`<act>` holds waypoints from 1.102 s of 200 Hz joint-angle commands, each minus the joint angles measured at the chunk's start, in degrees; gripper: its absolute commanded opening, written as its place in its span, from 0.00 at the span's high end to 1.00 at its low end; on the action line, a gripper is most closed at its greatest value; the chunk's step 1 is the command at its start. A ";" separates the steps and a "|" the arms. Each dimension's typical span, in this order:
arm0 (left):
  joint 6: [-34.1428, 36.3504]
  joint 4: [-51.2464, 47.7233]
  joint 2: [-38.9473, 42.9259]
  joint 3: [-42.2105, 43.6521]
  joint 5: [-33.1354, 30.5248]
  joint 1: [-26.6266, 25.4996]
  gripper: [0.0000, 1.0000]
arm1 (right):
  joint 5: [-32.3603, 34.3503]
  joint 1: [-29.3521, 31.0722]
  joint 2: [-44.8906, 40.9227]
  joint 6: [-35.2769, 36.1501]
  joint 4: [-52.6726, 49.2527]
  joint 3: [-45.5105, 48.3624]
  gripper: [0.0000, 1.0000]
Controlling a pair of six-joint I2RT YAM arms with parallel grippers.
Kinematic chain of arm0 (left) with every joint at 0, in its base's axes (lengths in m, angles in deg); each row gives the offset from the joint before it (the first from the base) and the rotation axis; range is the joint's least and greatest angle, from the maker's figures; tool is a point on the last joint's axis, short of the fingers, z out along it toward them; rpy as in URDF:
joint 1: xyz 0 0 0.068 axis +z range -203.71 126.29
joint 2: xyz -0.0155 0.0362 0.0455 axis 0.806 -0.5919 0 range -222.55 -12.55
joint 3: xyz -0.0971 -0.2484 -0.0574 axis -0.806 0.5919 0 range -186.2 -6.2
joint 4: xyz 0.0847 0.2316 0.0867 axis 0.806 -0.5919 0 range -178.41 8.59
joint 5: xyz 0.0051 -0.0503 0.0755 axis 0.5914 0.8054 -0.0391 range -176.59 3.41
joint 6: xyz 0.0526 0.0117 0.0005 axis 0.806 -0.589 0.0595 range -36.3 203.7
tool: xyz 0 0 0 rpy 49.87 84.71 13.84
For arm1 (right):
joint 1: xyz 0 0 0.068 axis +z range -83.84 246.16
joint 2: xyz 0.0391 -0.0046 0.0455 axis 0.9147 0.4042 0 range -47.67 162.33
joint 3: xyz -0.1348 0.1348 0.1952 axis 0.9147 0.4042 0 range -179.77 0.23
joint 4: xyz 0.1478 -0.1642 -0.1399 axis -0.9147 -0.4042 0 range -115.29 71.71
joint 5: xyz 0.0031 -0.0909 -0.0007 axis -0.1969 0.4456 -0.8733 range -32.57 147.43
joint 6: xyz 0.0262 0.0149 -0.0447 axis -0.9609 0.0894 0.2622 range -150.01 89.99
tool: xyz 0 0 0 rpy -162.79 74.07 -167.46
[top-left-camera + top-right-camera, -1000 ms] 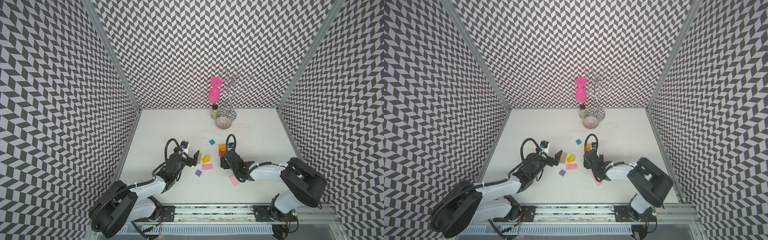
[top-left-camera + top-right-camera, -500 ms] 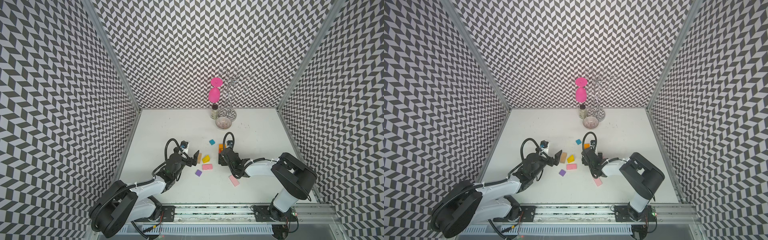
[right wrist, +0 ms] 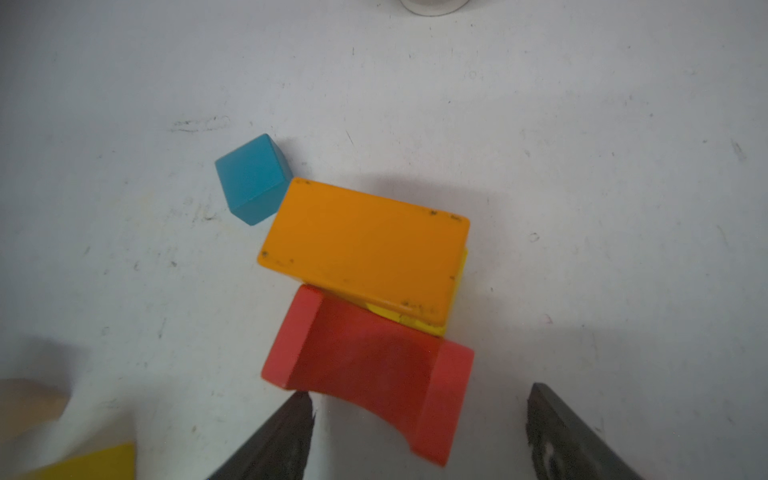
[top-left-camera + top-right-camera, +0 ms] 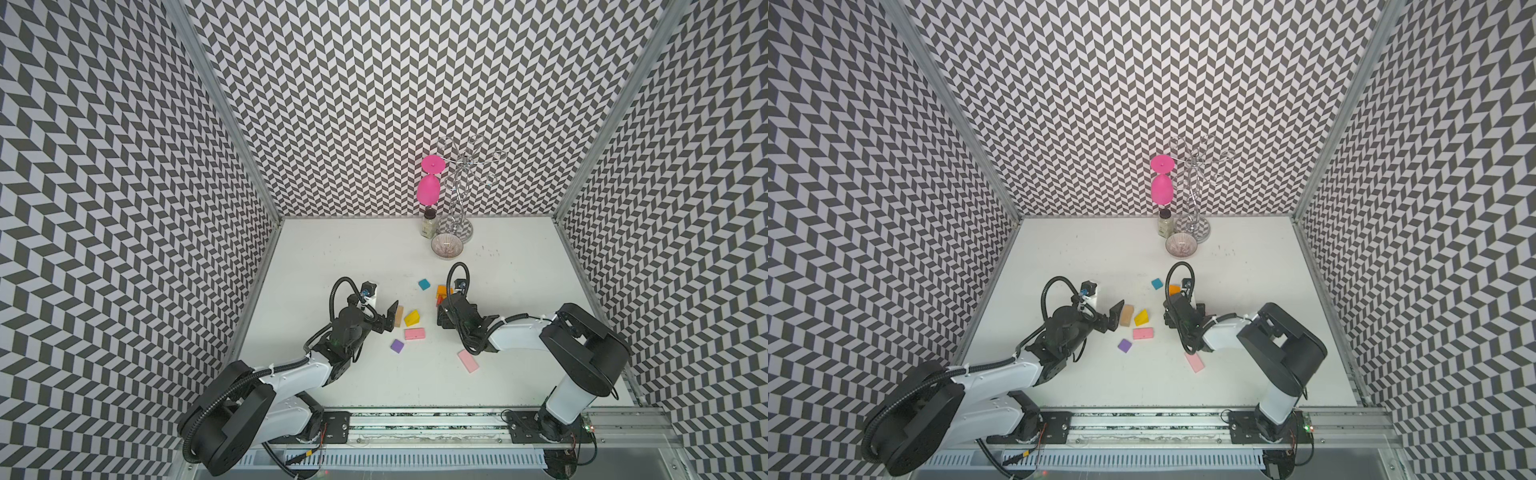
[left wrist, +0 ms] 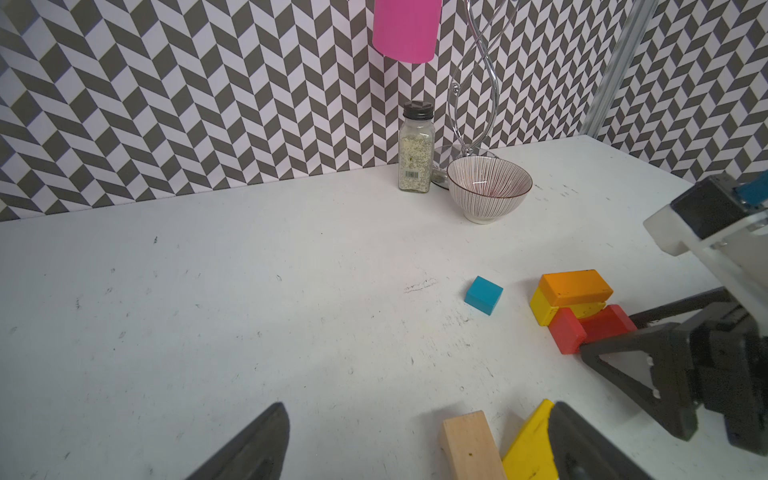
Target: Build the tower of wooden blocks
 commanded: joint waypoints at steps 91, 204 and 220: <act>0.62 0.59 -0.09 -0.62 -0.30 -0.40 0.03 | 2.93 -0.36 -26.69 -2.37 -3.28 11.47 0.24; -13.15 -1.42 -4.44 -7.38 14.99 -0.75 0.15 | -7.85 -3.84 -13.46 3.65 5.87 8.69 0.80; -13.34 -1.72 -6.22 -8.97 15.95 -1.27 0.21 | -8.73 -4.56 -10.57 3.92 6.13 7.41 0.83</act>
